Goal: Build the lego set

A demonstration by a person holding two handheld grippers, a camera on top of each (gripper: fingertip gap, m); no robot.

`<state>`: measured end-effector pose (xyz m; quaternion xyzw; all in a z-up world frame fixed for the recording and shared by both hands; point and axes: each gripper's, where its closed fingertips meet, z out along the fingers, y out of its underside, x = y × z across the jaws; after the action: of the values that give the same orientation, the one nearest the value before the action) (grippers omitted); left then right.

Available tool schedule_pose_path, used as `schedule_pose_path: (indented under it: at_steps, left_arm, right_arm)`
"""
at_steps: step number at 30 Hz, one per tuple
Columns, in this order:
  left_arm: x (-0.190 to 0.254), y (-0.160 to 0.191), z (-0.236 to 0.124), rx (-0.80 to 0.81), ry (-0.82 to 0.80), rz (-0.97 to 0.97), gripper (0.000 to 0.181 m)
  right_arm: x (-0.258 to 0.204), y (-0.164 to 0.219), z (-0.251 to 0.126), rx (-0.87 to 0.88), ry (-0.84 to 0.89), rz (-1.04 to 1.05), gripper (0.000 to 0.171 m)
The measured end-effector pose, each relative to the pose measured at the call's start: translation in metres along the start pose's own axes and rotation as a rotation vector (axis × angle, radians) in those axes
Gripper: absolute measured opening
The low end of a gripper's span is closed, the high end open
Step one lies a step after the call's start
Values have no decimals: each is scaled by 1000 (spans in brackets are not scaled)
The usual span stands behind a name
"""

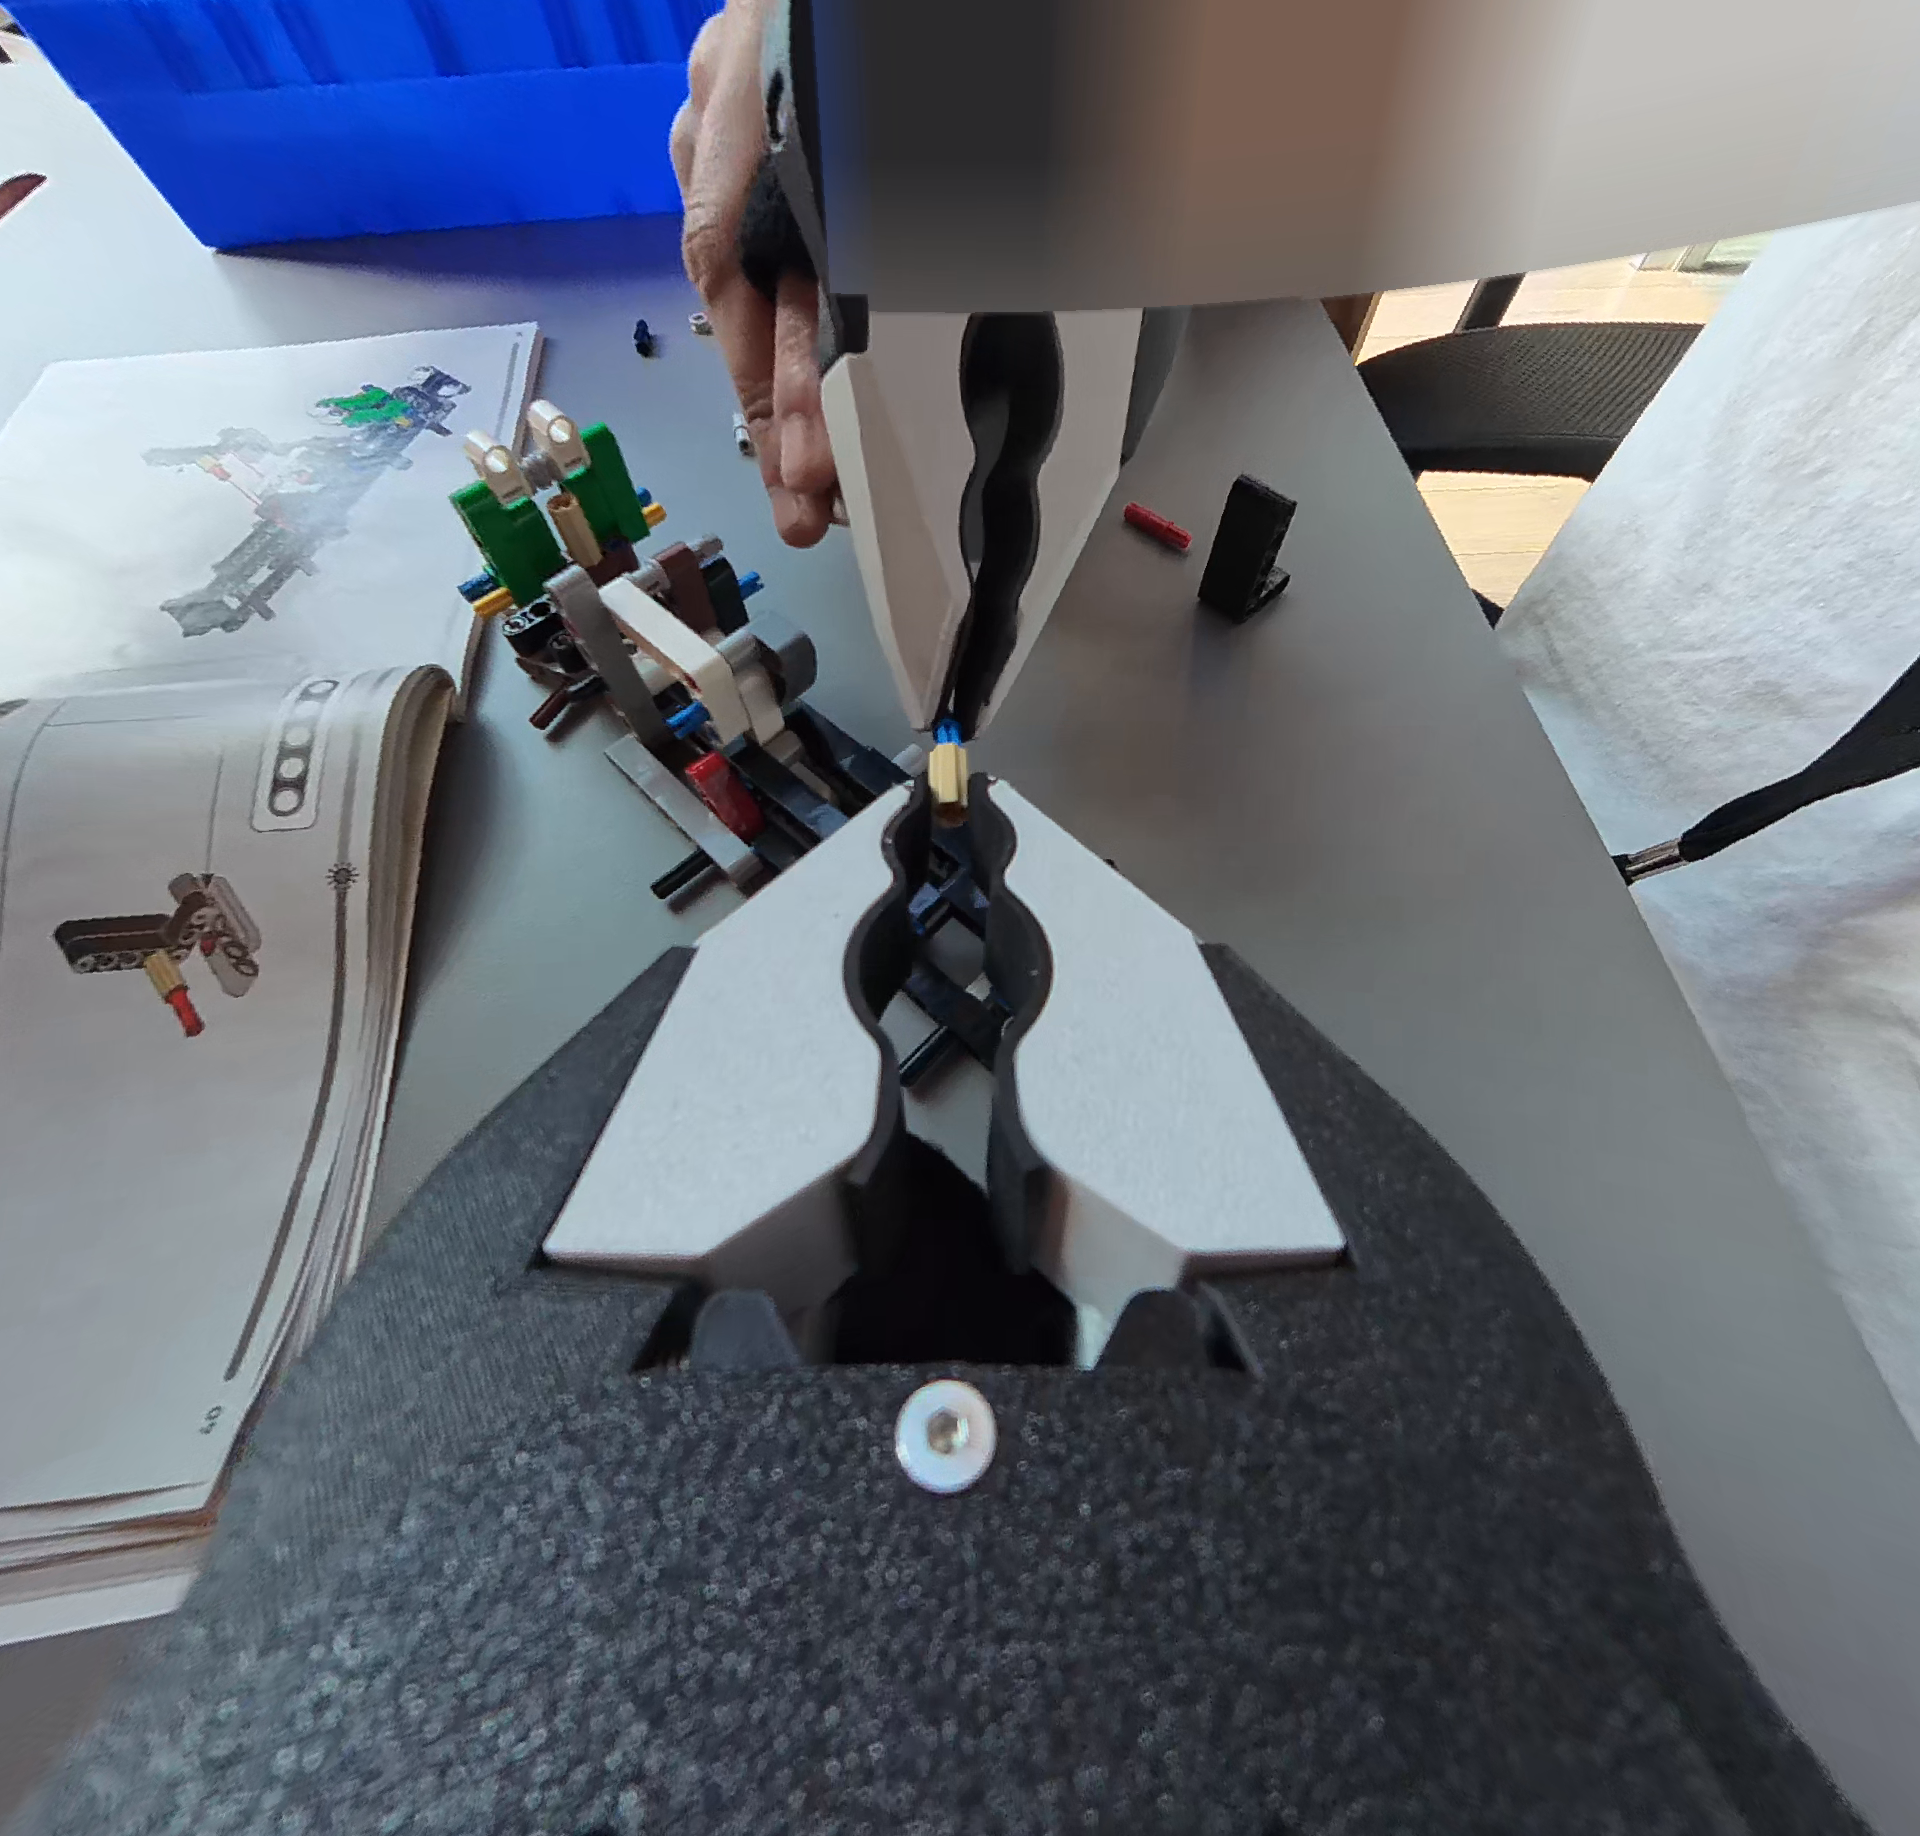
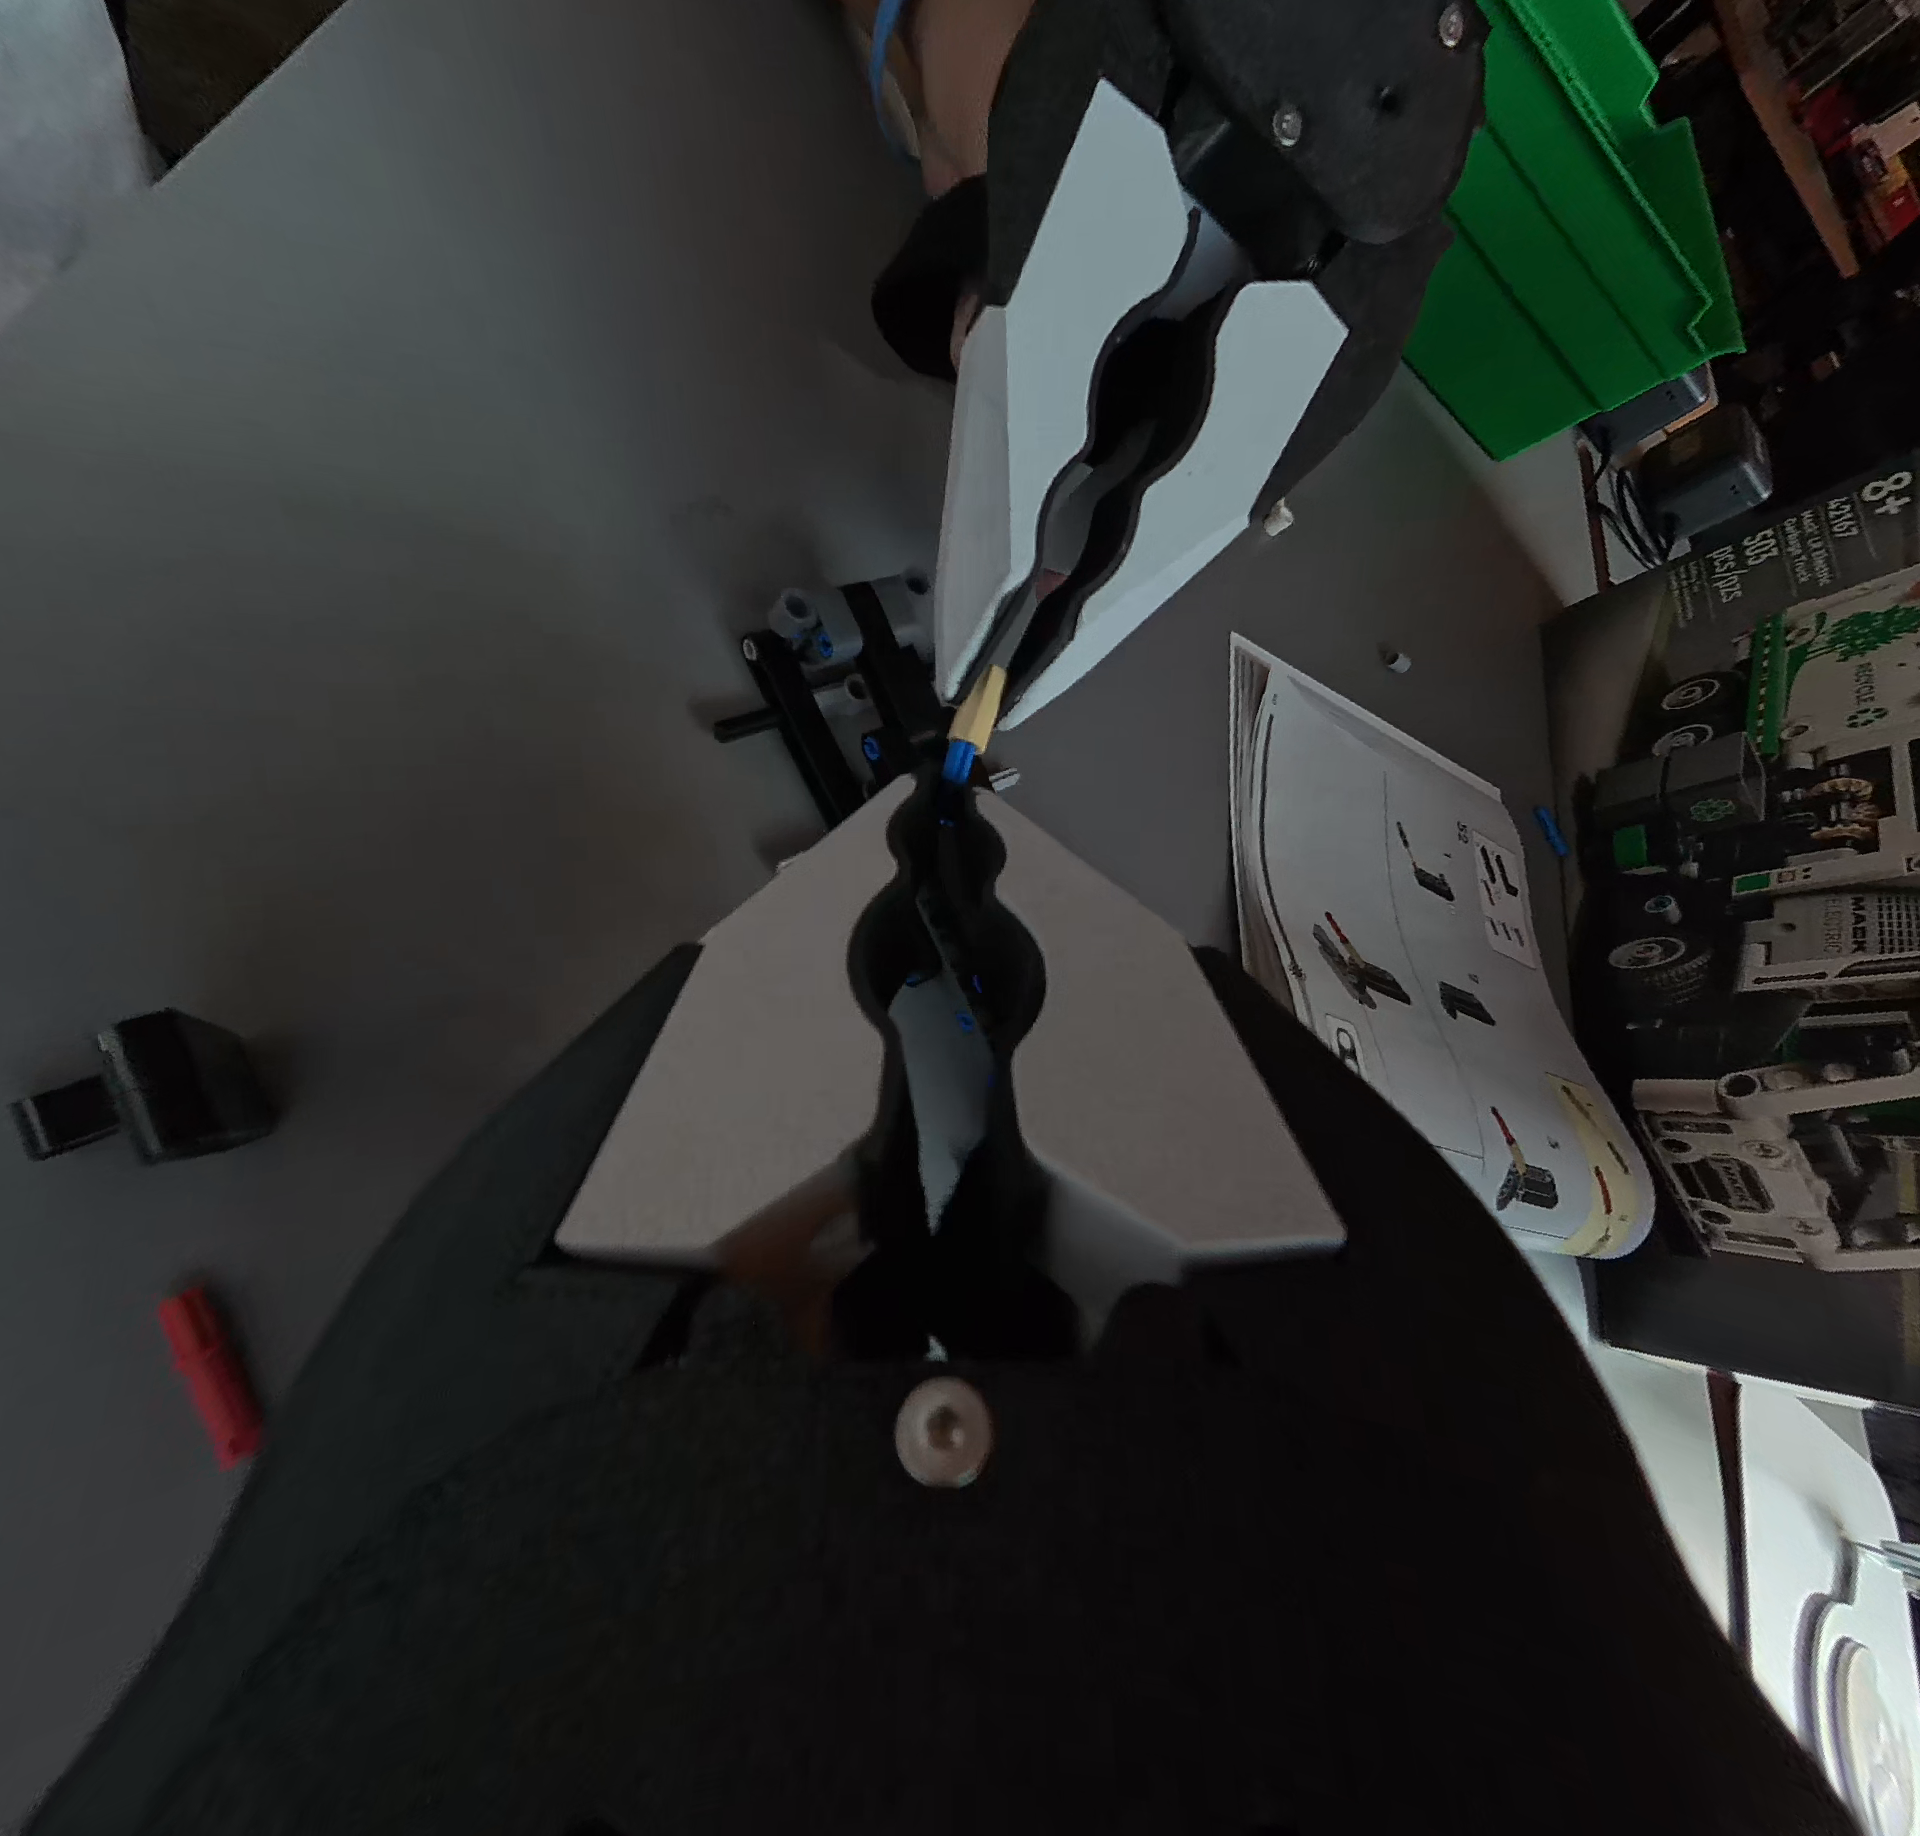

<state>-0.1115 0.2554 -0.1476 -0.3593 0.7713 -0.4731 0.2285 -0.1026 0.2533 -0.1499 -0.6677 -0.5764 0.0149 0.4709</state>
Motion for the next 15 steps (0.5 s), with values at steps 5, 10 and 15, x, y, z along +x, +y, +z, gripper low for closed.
schedule_pose_path:
  at_steps: [5,10,15]
  left_arm:
    - [-3,-1,-1,7,-3,-41,5]
    - [-5,-6,-2,37,13,-125,5]
    - [-8,-7,-2,45,8,-177,5]
  right_arm:
    - [5,3,2,-56,87,-112,1]
    - [11,3,1,-110,168,-212,1]
    - [15,5,2,-160,206,-232,1]
